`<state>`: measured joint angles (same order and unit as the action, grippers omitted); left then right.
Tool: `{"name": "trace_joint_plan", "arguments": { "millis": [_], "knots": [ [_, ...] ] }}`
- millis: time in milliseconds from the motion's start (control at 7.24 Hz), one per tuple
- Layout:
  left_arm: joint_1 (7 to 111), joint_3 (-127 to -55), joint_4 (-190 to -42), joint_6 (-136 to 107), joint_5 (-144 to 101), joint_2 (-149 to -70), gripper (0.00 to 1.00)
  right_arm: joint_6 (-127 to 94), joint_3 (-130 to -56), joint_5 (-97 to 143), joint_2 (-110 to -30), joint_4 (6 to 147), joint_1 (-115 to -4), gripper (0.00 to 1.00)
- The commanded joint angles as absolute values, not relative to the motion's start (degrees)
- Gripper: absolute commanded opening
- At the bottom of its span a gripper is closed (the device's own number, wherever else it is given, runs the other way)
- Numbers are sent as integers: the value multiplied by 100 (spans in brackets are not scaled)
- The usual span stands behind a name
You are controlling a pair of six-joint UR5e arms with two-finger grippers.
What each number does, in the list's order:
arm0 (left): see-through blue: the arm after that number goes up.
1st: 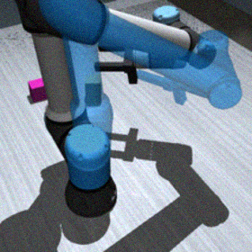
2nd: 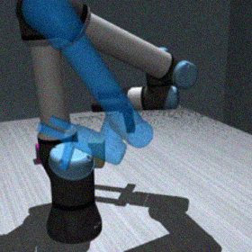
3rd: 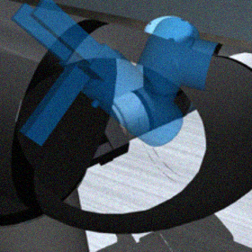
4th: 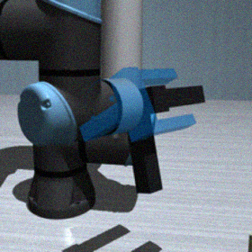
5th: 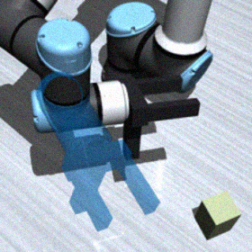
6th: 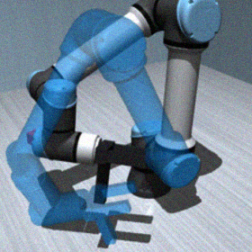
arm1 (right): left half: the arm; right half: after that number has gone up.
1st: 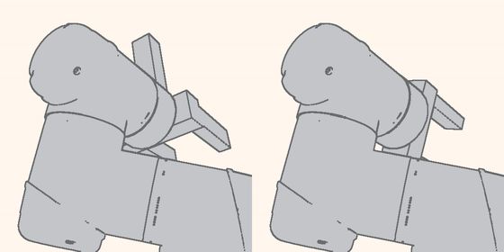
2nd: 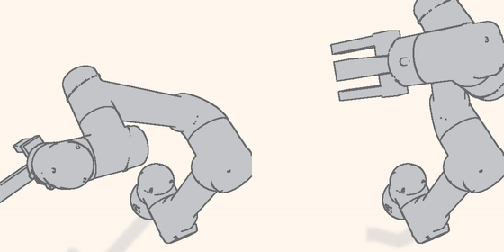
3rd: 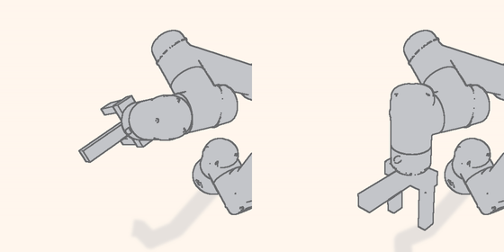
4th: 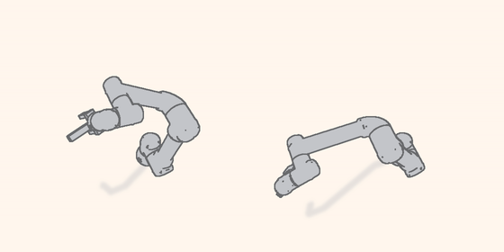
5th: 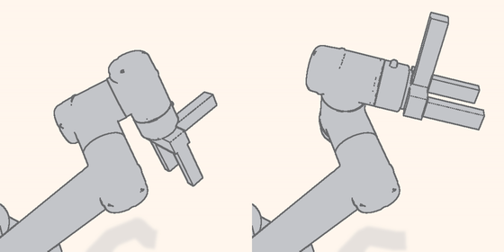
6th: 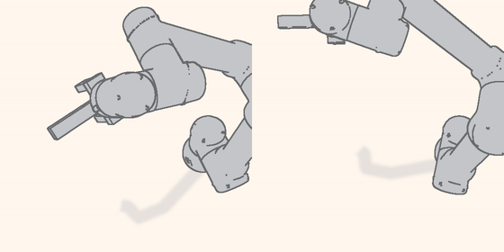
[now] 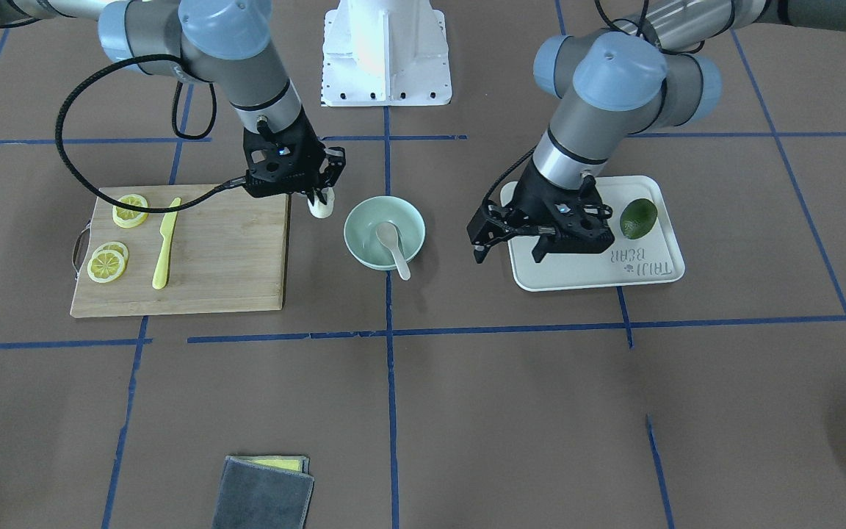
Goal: Put spoon and bun in bowl
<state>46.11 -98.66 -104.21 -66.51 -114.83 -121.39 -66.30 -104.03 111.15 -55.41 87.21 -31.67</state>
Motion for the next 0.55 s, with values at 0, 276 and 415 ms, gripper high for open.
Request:
{"name": "trace_joint_plan", "arguments": {
  "millis": [0,276,415],
  "knots": [
    [5262,-10107,-9900,-5280,-11505,-11857,100,-6697,-9934,10717,-5038,8710,-2867,0],
    [5676,-10360,-9624,-4355,-11505,-11456,100,-6689,-9459,10574,-4599,8710,-2830,0],
    [5895,-10449,-9624,-3889,-11505,-11226,100,-6688,-9335,10434,-4571,8527,-2830,0]
  ]
}}
